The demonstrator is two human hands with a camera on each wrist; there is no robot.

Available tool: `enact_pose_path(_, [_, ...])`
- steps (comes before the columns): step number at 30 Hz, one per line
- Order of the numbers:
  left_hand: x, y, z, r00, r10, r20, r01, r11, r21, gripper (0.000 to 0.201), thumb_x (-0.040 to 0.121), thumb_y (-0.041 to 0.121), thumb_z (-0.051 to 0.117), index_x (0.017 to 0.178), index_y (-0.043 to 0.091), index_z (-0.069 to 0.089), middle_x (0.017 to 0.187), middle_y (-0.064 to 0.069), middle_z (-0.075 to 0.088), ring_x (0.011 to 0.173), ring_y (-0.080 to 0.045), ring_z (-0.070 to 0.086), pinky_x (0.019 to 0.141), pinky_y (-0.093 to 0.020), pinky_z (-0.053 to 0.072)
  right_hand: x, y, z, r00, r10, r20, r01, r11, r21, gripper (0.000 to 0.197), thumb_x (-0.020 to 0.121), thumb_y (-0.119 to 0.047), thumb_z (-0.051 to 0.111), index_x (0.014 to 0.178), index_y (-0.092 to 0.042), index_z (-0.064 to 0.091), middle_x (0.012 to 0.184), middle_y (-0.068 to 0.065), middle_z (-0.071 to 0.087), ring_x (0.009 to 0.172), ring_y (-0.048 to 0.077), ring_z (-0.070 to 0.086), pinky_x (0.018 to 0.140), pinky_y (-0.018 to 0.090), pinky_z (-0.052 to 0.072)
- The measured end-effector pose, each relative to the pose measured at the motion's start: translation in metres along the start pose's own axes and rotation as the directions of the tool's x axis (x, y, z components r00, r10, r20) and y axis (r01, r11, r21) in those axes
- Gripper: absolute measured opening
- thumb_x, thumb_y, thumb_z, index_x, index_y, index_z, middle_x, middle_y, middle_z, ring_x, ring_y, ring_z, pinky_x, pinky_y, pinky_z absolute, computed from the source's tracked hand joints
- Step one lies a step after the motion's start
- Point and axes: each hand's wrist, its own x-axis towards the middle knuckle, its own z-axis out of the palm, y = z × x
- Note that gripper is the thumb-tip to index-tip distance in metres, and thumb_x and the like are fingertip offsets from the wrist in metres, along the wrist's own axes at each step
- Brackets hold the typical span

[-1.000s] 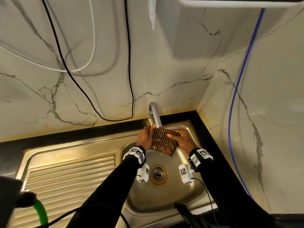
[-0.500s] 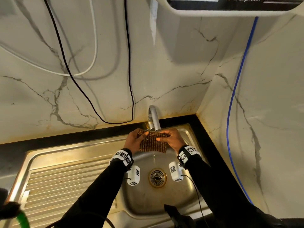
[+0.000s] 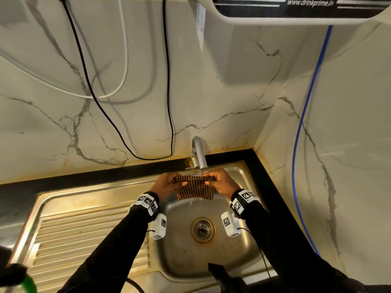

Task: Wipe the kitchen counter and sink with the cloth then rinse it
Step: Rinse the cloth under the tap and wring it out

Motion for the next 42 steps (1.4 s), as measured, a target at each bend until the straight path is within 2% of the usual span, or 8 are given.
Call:
enact_pose_path(4, [-0.001, -0.008, -0.004, 1.000, -0.011, -0.017, 0.011, 1.000, -0.015, 0.007, 0.093, 0.022, 0.073, 0.099, 0.018, 0.073, 0.096, 0.001, 0.079, 0.096, -0.012, 0.075, 0.091, -0.040, 0.059, 0.001, -0.010, 0.004, 1.000, -0.018, 0.017, 0.018, 0.999, 0.042, 0.025, 0.093, 0.002, 0.063, 0.114, -0.007, 0.073, 0.110, 0.005, 0.076, 0.107, 0.014, 0.070, 0.078, 0.021, 0.057])
enact_pose_path(9, [-0.008, -0.025, -0.022, 0.994, -0.035, -0.104, 0.028, 0.998, -0.064, 0.017, 0.090, 0.020, 0.076, 0.107, 0.018, 0.074, 0.104, -0.004, 0.079, 0.103, -0.022, 0.075, 0.095, -0.048, 0.059, 0.007, -0.022, 0.016, 0.996, -0.063, 0.064, 0.061, 0.998, 0.023, 0.027, 0.089, 0.000, 0.070, 0.115, -0.007, 0.074, 0.111, 0.007, 0.076, 0.107, 0.015, 0.071, 0.086, 0.022, 0.057])
enact_pose_path(13, [-0.011, -0.024, -0.026, 0.993, -0.004, -0.119, 0.004, 1.000, -0.004, 0.017, 0.091, 0.023, 0.076, 0.107, 0.017, 0.075, 0.101, -0.003, 0.079, 0.100, -0.018, 0.075, 0.091, -0.041, 0.060, 0.012, -0.018, 0.019, 0.996, -0.052, -0.067, 0.056, 0.997, 0.062, 0.024, 0.083, -0.006, 0.079, 0.107, -0.004, 0.077, 0.099, 0.007, 0.079, 0.098, 0.018, 0.074, 0.094, 0.034, 0.057])
enact_pose_path(20, [-0.001, -0.019, -0.020, 0.993, -0.007, -0.114, 0.017, 0.996, 0.087, 0.012, 0.092, 0.025, 0.077, 0.099, 0.017, 0.072, 0.095, -0.003, 0.077, 0.093, -0.015, 0.076, 0.089, -0.043, 0.062, 0.008, -0.023, 0.010, 0.981, -0.064, -0.183, 0.079, 0.994, 0.080, 0.020, 0.081, -0.001, 0.080, 0.100, 0.002, 0.075, 0.093, 0.013, 0.078, 0.089, 0.023, 0.076, 0.081, 0.031, 0.060])
enact_pose_path(27, [0.012, -0.004, -0.006, 0.999, 0.013, -0.045, -0.006, 0.987, 0.163, 0.013, 0.093, 0.024, 0.074, 0.103, 0.017, 0.074, 0.096, 0.000, 0.077, 0.093, -0.012, 0.074, 0.091, -0.042, 0.061, -0.003, -0.021, -0.009, 0.975, -0.069, -0.212, 0.091, 0.991, 0.099, 0.010, 0.084, 0.012, 0.070, 0.094, 0.010, 0.069, 0.084, 0.010, 0.073, 0.073, 0.003, 0.072, 0.068, 0.014, 0.053])
enact_pose_path(32, [0.008, -0.007, -0.002, 1.000, 0.030, -0.007, -0.029, 0.988, 0.149, 0.013, 0.090, 0.030, 0.077, 0.095, 0.018, 0.077, 0.093, 0.002, 0.078, 0.091, -0.011, 0.074, 0.089, -0.034, 0.060, -0.015, -0.008, -0.018, 0.995, -0.049, -0.091, 0.053, 0.997, 0.048, 0.011, 0.086, 0.005, 0.070, 0.089, -0.005, 0.066, 0.090, 0.011, 0.072, 0.087, 0.016, 0.070, 0.081, 0.031, 0.058])
enact_pose_path(36, [0.002, 0.001, 0.003, 1.000, 0.031, -0.003, -0.031, 0.994, 0.103, 0.011, 0.089, 0.028, 0.077, 0.093, 0.017, 0.077, 0.091, 0.003, 0.079, 0.090, -0.007, 0.074, 0.083, -0.025, 0.060, -0.017, -0.007, -0.017, 0.992, -0.053, -0.114, 0.064, 0.993, 0.095, 0.016, 0.090, 0.005, 0.065, 0.092, -0.010, 0.063, 0.096, 0.009, 0.071, 0.098, 0.024, 0.069, 0.090, 0.038, 0.056])
enact_pose_path(42, [0.006, -0.001, 0.001, 0.998, 0.003, -0.067, 0.004, 0.995, 0.097, 0.012, 0.094, 0.022, 0.072, 0.102, 0.013, 0.075, 0.098, -0.002, 0.078, 0.093, -0.009, 0.075, 0.088, -0.038, 0.063, -0.010, -0.020, -0.007, 0.998, -0.059, -0.037, 0.059, 0.998, 0.020, 0.027, 0.095, 0.007, 0.056, 0.109, -0.012, 0.070, 0.112, 0.004, 0.072, 0.106, 0.014, 0.068, 0.079, 0.019, 0.056])
